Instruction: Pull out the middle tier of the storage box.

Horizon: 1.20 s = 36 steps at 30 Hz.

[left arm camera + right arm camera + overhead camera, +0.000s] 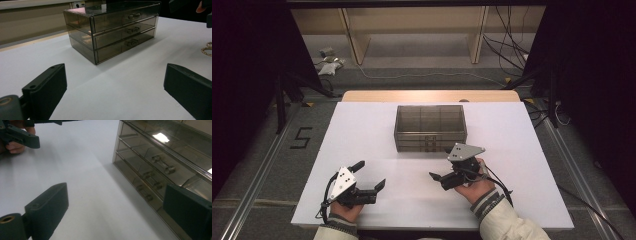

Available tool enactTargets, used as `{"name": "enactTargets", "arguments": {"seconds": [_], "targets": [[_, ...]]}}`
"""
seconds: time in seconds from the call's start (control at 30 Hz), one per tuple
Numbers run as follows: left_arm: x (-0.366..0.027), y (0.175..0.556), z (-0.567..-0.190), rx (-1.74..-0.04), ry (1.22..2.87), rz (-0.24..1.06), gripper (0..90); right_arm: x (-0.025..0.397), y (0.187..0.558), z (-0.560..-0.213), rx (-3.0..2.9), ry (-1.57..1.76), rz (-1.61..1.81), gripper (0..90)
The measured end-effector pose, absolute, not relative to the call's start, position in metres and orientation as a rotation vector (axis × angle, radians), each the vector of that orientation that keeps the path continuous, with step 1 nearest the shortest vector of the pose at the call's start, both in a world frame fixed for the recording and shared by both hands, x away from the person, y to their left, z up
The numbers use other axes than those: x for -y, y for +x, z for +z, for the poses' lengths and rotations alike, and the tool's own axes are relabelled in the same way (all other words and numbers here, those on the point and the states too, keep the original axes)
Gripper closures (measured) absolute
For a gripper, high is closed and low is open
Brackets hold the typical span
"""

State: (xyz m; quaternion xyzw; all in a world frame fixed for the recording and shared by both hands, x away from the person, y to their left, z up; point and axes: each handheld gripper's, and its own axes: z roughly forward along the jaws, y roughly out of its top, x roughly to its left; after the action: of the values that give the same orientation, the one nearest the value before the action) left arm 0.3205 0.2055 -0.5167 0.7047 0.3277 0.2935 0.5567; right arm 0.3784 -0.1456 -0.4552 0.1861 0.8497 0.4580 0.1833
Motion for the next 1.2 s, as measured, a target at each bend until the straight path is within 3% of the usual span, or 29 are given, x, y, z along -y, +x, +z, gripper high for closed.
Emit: {"name": "enactTargets", "arguments": {"seconds": [0.43,0.73,1.2], "targets": [[-0.204,0.321,-0.517,-0.768,1.669,0.691,4.4,0.139,0.378,-0.452,-2.406,0.492,1.300,10.5],[-0.205,0.321,-0.517,-0.766,1.667,0.693,4.4,0.137,0.371,-0.442,-2.389,0.357,1.145,25.9],[-0.204,0.320,-0.517,-0.765,1.666,0.692,4.4,0.134,0.359,-0.433,-2.294,0.255,1.002,31.7]]}}
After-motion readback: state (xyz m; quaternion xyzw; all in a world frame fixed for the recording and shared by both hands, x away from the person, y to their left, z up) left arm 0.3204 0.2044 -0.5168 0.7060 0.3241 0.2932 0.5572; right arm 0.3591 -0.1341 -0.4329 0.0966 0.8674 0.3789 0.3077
